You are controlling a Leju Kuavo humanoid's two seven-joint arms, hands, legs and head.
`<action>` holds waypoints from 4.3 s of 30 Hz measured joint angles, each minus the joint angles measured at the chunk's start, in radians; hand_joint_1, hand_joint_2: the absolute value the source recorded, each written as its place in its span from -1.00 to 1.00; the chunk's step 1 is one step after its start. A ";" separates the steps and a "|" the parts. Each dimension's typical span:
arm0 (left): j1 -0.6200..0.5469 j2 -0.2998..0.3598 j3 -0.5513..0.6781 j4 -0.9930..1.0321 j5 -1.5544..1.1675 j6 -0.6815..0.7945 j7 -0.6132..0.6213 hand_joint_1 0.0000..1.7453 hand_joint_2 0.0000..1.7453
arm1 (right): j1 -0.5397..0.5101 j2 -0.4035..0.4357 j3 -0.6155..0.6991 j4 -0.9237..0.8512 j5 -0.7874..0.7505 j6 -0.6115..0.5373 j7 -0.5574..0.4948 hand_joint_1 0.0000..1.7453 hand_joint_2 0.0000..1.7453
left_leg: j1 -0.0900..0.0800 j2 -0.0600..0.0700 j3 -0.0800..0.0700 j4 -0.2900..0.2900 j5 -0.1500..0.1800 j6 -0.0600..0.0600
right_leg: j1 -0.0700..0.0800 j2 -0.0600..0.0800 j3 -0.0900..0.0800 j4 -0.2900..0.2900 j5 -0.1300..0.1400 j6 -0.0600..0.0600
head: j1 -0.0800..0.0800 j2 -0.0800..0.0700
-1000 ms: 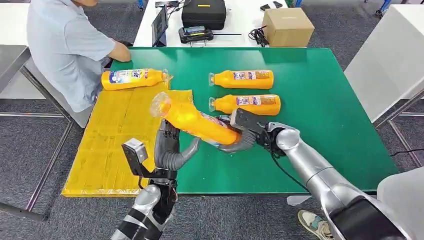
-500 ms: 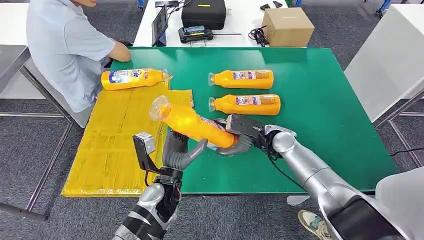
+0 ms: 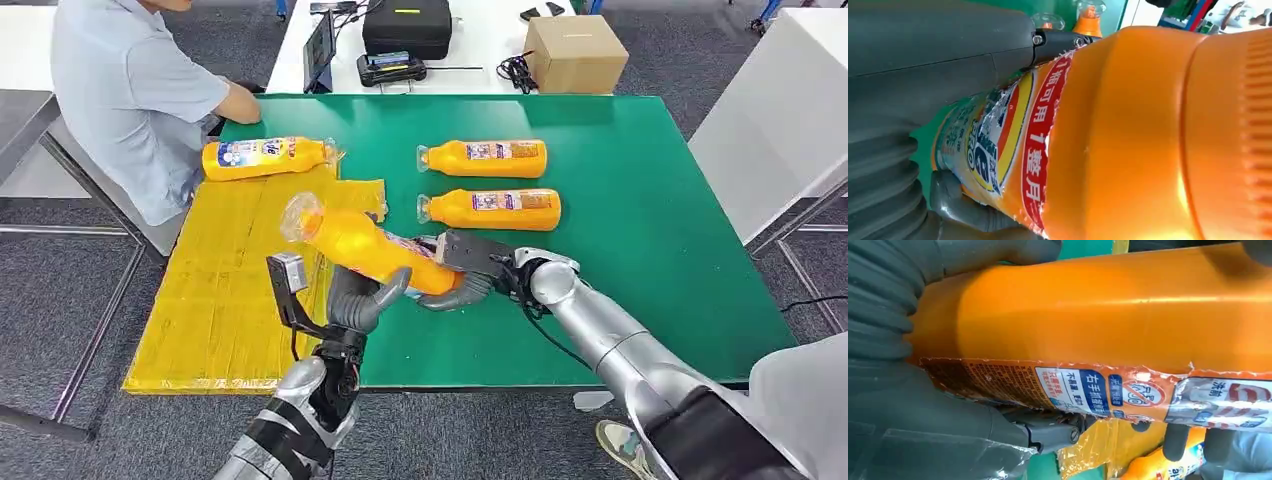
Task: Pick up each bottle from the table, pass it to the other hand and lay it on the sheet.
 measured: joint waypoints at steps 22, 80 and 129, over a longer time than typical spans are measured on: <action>0.046 -0.003 0.008 -0.099 -0.113 0.125 -0.117 1.00 1.00 | 0.038 0.008 0.016 0.068 0.035 -0.104 0.019 -1.00 1.00 | 0.000 0.000 -0.001 0.000 0.000 0.000 | 0.000 0.000 -0.001 0.000 0.000 0.000 | 0.000 0.000; -0.158 0.220 0.187 0.331 -1.859 0.512 0.463 1.00 1.00 | 0.208 0.011 -0.248 0.046 0.144 -0.164 -0.039 -1.00 1.00 | 0.000 0.000 -0.002 0.000 0.000 -0.001 | 0.000 -0.001 -0.002 0.001 0.000 0.000 | 0.000 0.000; 0.041 0.228 0.197 0.141 -1.949 0.544 0.488 -1.00 1.00 | 0.507 0.084 -0.541 -0.412 0.382 -0.573 -0.013 -1.00 1.00 | 0.000 0.000 0.001 0.000 -0.001 -0.002 | 0.000 0.000 -0.001 0.001 -0.001 -0.001 | 0.000 0.000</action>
